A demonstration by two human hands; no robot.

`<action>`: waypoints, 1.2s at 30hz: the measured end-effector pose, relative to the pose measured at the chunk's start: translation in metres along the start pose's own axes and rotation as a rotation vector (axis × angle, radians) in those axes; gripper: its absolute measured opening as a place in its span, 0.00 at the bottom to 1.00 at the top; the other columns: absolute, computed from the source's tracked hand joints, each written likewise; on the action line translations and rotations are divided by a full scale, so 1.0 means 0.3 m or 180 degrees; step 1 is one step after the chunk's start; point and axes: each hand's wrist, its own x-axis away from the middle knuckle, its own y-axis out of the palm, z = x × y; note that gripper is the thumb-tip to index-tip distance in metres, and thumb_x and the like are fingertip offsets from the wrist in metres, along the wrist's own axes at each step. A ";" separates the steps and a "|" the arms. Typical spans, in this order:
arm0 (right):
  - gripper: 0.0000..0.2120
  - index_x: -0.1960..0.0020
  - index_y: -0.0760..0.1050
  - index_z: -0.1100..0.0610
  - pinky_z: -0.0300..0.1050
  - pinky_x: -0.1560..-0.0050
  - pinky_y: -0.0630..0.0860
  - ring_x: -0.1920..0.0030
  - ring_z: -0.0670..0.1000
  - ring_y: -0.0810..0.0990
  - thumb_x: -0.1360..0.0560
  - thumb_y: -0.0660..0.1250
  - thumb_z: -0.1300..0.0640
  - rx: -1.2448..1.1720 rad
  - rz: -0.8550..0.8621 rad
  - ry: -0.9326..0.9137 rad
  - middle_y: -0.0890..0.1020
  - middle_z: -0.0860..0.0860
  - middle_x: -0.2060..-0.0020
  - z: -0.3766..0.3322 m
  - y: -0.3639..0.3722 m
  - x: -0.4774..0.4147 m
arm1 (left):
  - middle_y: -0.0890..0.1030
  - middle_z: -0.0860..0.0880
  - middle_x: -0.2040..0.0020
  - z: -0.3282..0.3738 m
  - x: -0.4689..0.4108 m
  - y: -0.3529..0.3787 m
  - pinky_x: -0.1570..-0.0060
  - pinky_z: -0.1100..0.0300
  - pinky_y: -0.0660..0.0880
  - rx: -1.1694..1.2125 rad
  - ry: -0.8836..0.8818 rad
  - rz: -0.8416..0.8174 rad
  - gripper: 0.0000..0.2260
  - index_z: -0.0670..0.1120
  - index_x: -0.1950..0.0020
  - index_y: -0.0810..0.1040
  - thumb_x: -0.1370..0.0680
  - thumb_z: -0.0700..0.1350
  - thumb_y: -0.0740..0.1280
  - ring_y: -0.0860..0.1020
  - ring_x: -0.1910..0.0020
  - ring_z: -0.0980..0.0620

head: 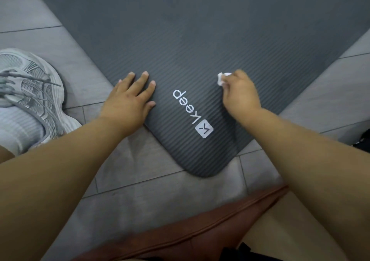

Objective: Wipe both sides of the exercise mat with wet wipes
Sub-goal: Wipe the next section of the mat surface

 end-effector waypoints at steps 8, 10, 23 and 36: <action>0.22 0.43 0.78 0.60 0.36 0.69 0.75 0.59 0.55 0.81 0.37 0.70 0.70 -0.0167 -0.1157 -0.2568 0.80 0.54 0.52 -0.195 0.131 0.243 | 0.72 0.41 0.32 -0.061 -0.018 0.018 0.41 0.39 0.72 0.0078 0.0303 0.0277 0.23 0.43 0.33 0.73 0.22 0.53 0.52 0.71 0.36 0.34; 0.19 0.45 0.77 0.60 0.47 0.63 0.80 0.57 0.57 0.81 0.35 0.70 0.70 -0.0118 -0.1133 -0.2749 0.81 0.55 0.51 -0.165 0.095 0.152 | 0.73 0.41 0.33 -0.069 -0.021 0.017 0.43 0.39 0.73 0.0106 0.0353 0.0379 0.22 0.44 0.34 0.74 0.22 0.51 0.53 0.73 0.38 0.34; 0.18 0.42 0.74 0.62 0.49 0.55 0.79 0.53 0.59 0.80 0.31 0.66 0.71 -0.0370 -0.0981 -0.2430 0.78 0.57 0.47 -0.269 0.195 0.116 | 0.72 0.34 0.35 -0.183 -0.035 0.001 0.36 0.40 0.66 0.0308 0.0014 0.0676 0.25 0.33 0.34 0.71 0.22 0.51 0.53 0.69 0.37 0.30; 0.17 0.43 0.76 0.61 0.47 0.55 0.78 0.54 0.60 0.79 0.31 0.62 0.68 -0.0410 -0.0607 -0.1470 0.76 0.57 0.49 -0.377 0.187 0.021 | 0.75 0.39 0.37 -0.194 -0.047 -0.001 0.39 0.42 0.70 0.0476 0.0055 0.0975 0.19 0.36 0.37 0.76 0.24 0.46 0.60 0.71 0.39 0.33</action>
